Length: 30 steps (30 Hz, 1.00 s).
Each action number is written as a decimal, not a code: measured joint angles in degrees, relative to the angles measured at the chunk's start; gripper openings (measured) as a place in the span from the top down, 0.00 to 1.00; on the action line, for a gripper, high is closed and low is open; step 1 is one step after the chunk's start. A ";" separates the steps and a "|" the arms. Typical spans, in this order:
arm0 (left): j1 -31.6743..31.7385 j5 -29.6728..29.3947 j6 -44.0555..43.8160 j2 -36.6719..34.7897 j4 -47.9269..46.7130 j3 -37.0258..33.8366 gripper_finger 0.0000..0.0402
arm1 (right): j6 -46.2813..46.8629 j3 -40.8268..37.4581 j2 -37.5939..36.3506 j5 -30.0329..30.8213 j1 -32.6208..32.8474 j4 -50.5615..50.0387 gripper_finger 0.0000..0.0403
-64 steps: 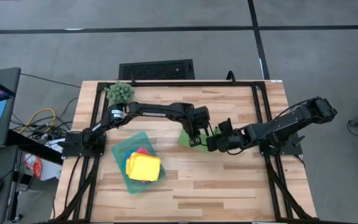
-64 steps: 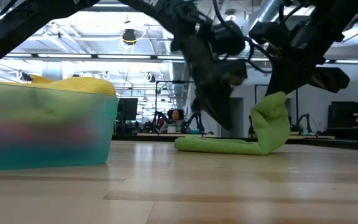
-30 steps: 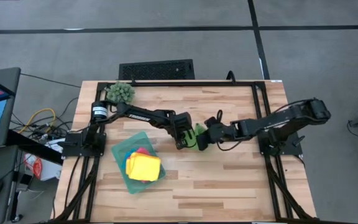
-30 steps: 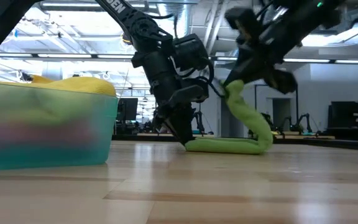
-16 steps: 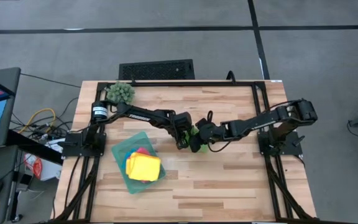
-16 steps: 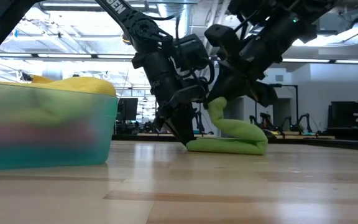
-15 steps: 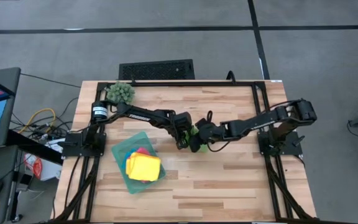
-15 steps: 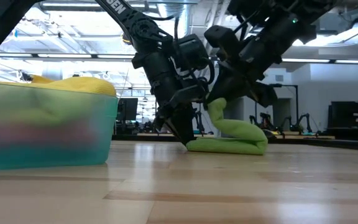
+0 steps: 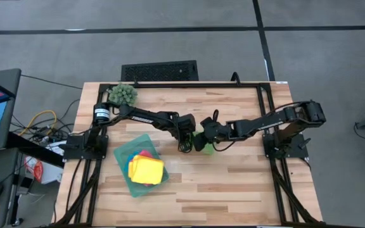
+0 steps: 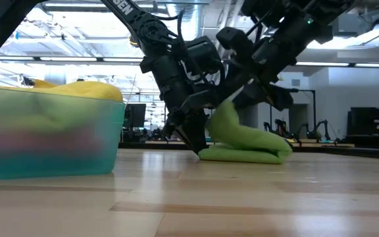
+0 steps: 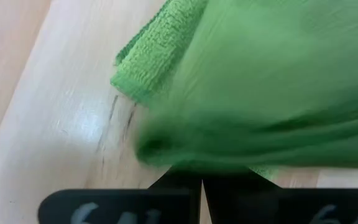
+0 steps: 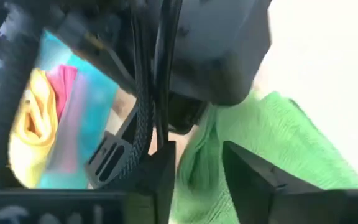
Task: Fold microfiber towels
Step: Fold the green microfiber towel
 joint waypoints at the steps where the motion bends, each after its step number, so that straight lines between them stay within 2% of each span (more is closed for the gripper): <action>1: 0.00 0.02 -0.07 0.00 0.00 0.00 1.00 | 0.00 0.00 -0.58 0.81 -0.03 -0.48 0.59; 5: 0.00 0.13 -0.10 0.00 -0.02 0.00 1.00 | 0.02 0.08 -3.48 2.80 -0.13 -3.34 0.53; 10: 0.00 0.92 -0.63 0.00 -0.04 0.00 1.00 | 0.92 0.04 -5.46 2.98 1.54 -4.91 0.51; 13: 0.33 4.45 -1.42 -0.17 -0.06 0.00 1.00 | 1.12 0.07 -6.23 4.04 4.86 -6.08 0.53; 16: 0.60 7.10 -1.70 -0.49 -0.72 0.26 1.00 | 4.15 0.02 -5.88 10.16 9.02 -12.03 0.56; 20: 0.70 7.50 -1.83 -0.66 -0.87 1.14 1.00 | 10.07 -0.02 -3.95 17.44 11.99 -18.25 0.60; 30: 0.66 8.38 -2.60 -0.64 -1.58 1.97 1.00 | 12.15 0.22 2.49 18.43 12.57 -17.55 0.69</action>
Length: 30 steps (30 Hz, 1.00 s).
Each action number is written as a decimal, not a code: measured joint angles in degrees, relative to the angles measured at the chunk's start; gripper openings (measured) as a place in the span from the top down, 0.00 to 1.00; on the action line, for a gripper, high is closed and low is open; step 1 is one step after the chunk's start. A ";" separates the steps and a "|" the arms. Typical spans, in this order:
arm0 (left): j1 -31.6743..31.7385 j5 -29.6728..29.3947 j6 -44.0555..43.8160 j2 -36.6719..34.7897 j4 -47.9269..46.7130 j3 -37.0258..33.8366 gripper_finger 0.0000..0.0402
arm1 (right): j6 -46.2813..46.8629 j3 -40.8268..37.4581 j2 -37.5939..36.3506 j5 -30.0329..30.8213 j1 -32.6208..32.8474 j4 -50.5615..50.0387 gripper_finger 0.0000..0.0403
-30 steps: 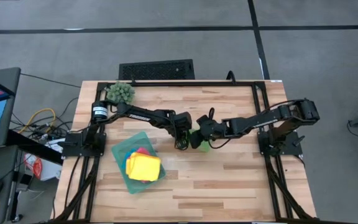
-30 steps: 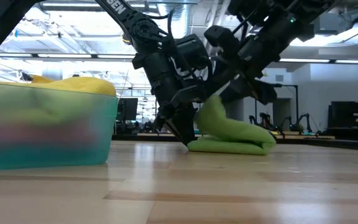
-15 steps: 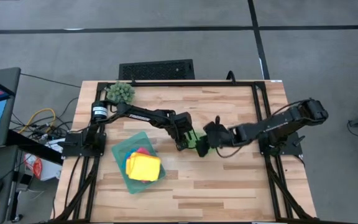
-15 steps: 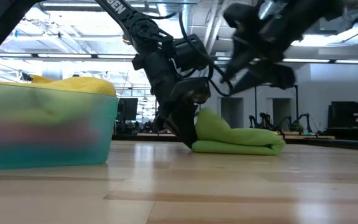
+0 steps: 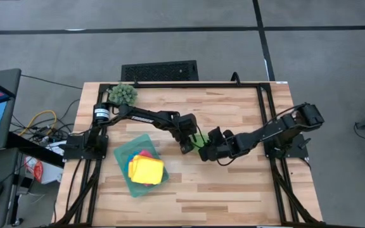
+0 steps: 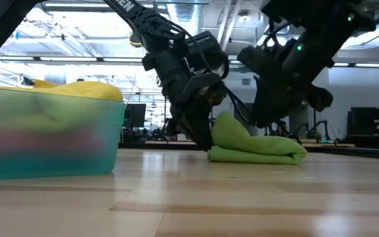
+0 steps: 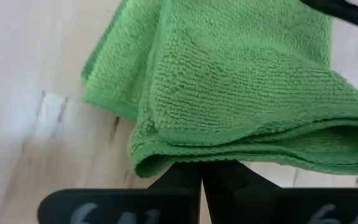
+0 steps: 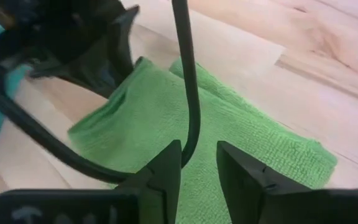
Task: Fold microfiber towels
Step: Fold the green microfiber towel
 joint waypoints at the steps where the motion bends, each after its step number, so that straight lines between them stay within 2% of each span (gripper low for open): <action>1: 0.00 0.35 -0.07 0.00 -0.28 0.00 1.00 | 0.17 -0.02 0.43 0.00 0.00 -0.06 0.69; 7: 0.01 0.80 -0.94 -0.02 -0.58 0.06 1.00 | -0.09 -0.18 0.58 0.18 0.50 1.43 0.69; 11: 0.19 0.72 -1.58 -0.35 -0.41 0.20 1.00 | -2.93 -0.31 -5.40 2.22 2.18 3.09 0.68; 14: 0.29 0.14 -1.77 -0.41 -0.33 0.20 1.00 | -2.27 -0.31 -10.44 3.48 2.34 -1.97 0.67; 18: 0.70 0.37 -2.05 -0.41 -0.19 0.20 1.00 | 4.41 -0.33 -13.55 7.30 4.61 -13.74 0.67; 21: 1.16 0.85 -2.88 -0.41 -0.20 0.20 1.00 | 9.63 -0.33 -12.66 10.80 8.55 -17.69 0.68; 24: 1.57 1.28 -3.36 -0.41 -0.13 0.20 1.00 | 10.70 -0.33 -11.05 13.01 11.13 -17.57 0.69; 30: 2.02 1.68 -3.65 -0.41 1.05 0.20 1.00 | 8.75 -0.31 -2.17 12.83 10.55 -10.32 0.72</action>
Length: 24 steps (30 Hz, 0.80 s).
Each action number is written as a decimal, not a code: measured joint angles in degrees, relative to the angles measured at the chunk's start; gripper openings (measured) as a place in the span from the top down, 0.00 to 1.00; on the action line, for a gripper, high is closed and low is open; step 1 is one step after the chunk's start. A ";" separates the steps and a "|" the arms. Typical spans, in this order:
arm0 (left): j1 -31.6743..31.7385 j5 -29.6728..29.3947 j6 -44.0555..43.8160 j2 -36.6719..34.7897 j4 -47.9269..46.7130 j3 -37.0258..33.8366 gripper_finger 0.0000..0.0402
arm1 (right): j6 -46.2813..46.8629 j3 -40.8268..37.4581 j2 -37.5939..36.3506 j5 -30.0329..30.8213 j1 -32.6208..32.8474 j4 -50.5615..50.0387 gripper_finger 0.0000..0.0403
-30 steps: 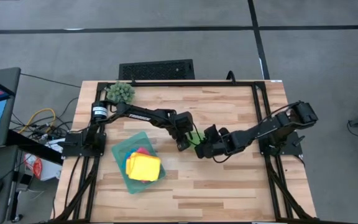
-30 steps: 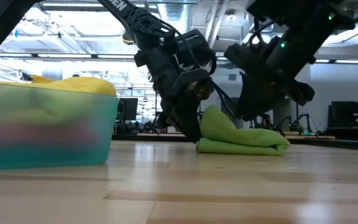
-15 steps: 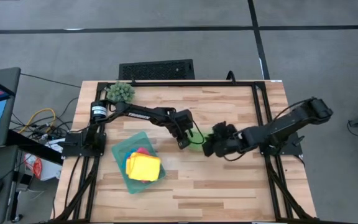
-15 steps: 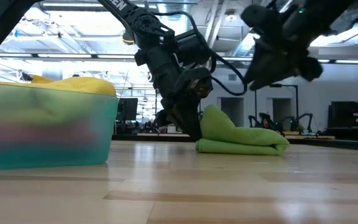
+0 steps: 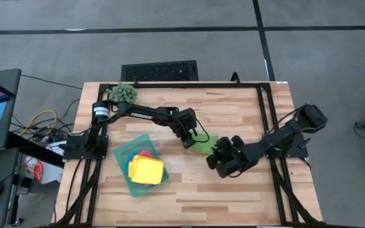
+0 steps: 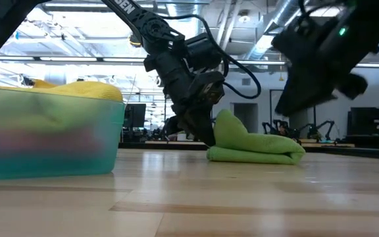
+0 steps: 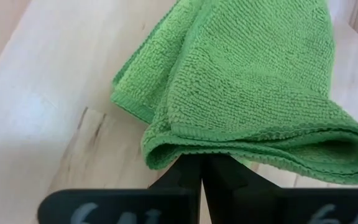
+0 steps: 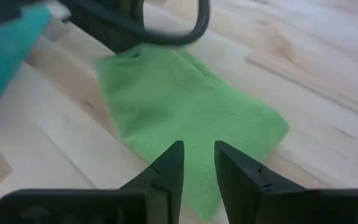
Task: Fold microfiber towels
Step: Fold the green microfiber towel
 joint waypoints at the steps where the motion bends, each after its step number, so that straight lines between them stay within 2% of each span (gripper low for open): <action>1: 0.06 0.04 0.00 0.00 -0.04 0.00 1.00 | -0.09 0.02 1.60 -0.10 -0.48 0.95 0.73; 7: 0.57 1.60 -0.70 -0.03 -0.13 0.00 1.00 | -0.29 0.00 9.00 -3.09 -3.66 3.10 0.75; 11: 1.74 5.89 -2.85 -1.17 -0.52 -0.02 1.00 | -0.30 0.05 12.53 -5.40 -5.11 4.81 0.76; 13: 2.43 7.66 -3.44 -2.38 -1.27 -0.02 1.00 | -0.31 0.11 12.87 -5.71 -5.62 5.79 0.76; 18: 4.40 7.80 -3.67 -7.27 -6.50 -0.02 1.00 | -0.61 0.09 12.34 -6.13 -5.85 6.87 0.76; 22: 5.41 4.90 -4.33 -12.49 -7.99 -0.04 1.00 | -3.13 0.00 11.21 -6.76 -5.88 8.28 0.76; 24: 4.77 3.64 -5.04 -14.21 -4.96 -0.04 1.00 | -3.33 0.04 9.84 -6.88 -5.80 8.89 0.76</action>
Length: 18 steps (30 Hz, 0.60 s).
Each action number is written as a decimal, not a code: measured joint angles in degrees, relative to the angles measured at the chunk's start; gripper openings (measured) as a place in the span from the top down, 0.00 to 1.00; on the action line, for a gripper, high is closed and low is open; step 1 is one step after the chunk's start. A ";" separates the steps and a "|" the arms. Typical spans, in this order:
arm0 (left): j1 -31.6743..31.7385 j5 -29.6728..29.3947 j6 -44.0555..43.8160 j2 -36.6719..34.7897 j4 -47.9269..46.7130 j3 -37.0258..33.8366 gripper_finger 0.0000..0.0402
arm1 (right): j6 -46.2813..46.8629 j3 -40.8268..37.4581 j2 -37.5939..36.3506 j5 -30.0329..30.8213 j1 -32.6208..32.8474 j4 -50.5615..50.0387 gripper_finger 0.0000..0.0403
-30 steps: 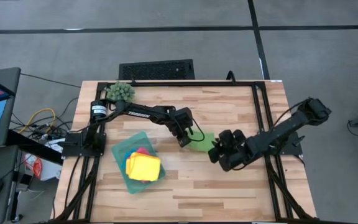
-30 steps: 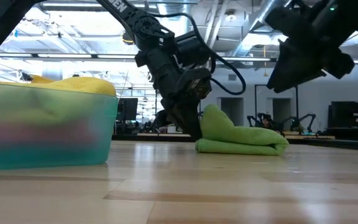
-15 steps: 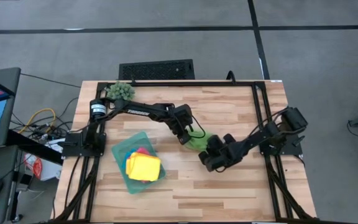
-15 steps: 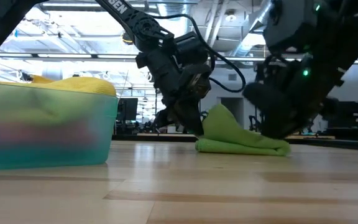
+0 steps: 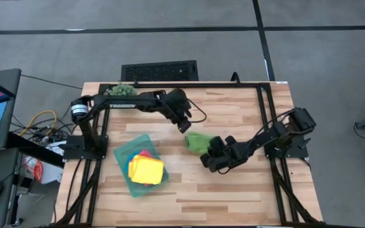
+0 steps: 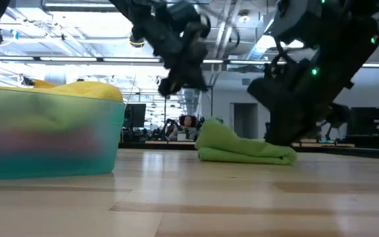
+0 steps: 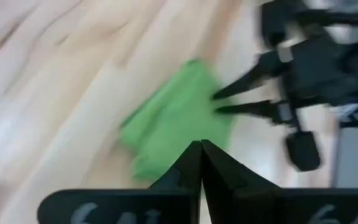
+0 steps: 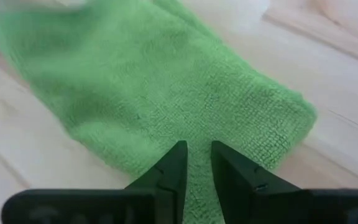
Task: Fold microfiber towels
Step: Fold the green microfiber towel
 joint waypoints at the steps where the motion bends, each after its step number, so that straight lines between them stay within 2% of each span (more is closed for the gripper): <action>1: -0.73 0.13 -0.26 -0.44 1.57 0.02 1.00 | -0.17 -0.05 -1.09 0.11 0.13 -0.24 0.76; 4: -4.13 1.40 0.23 -0.31 5.19 0.00 1.00 | -1.76 0.00 -5.23 2.39 1.19 -1.13 0.76; 8: -8.79 -3.35 0.78 -0.28 10.91 -2.39 1.00 | -2.56 0.04 -9.70 5.76 3.16 -5.54 0.76; 13: -12.88 -4.10 1.23 -0.25 14.44 -5.91 1.00 | 1.77 0.00 -10.20 6.05 4.61 -9.55 0.76; 18: -14.24 -11.63 0.10 -0.19 13.82 -10.27 1.00 | 3.48 0.06 -9.24 6.19 5.44 -7.71 0.76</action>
